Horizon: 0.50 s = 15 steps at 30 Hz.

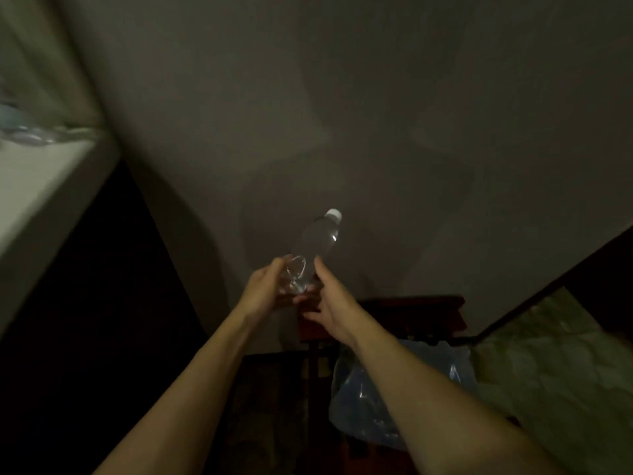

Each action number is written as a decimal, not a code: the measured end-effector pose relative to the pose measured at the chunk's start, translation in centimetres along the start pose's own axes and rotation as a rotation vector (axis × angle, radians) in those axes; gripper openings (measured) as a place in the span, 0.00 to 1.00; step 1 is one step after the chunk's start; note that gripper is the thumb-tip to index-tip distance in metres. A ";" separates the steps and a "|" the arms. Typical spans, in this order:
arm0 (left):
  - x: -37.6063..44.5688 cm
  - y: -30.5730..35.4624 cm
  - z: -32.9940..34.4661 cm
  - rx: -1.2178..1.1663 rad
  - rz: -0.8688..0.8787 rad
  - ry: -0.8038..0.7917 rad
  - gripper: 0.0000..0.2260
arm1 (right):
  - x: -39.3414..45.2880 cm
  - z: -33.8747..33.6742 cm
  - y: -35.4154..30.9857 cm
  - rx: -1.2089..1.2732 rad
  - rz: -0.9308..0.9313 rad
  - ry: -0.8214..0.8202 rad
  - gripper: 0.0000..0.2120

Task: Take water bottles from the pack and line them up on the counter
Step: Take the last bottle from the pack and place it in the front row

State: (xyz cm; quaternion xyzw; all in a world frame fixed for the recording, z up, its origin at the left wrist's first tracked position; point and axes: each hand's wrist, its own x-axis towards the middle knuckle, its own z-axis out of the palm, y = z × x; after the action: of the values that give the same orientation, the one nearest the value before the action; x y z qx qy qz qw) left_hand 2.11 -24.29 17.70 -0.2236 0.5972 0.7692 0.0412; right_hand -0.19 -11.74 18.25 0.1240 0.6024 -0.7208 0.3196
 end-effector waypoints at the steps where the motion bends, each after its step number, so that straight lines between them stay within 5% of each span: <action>1: -1.1 0.8 -0.1 -0.019 0.029 -0.019 0.15 | -0.8 0.5 -0.6 0.041 -0.040 -0.041 0.24; 6: -7.1 3.8 -0.1 -0.017 0.125 -0.042 0.22 | -5.5 3.0 -2.6 0.272 -0.250 -0.175 0.27; 15: -15.7 12.7 -2.4 0.773 0.644 0.425 0.23 | -13.3 9.2 -5.1 0.001 -0.615 -0.186 0.14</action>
State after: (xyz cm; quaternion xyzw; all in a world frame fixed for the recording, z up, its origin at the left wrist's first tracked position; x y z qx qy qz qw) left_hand 12.70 -26.98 34.88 -0.1486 0.8699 0.4051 -0.2390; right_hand 8.77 -15.95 31.96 -0.1303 0.5796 -0.7920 0.1406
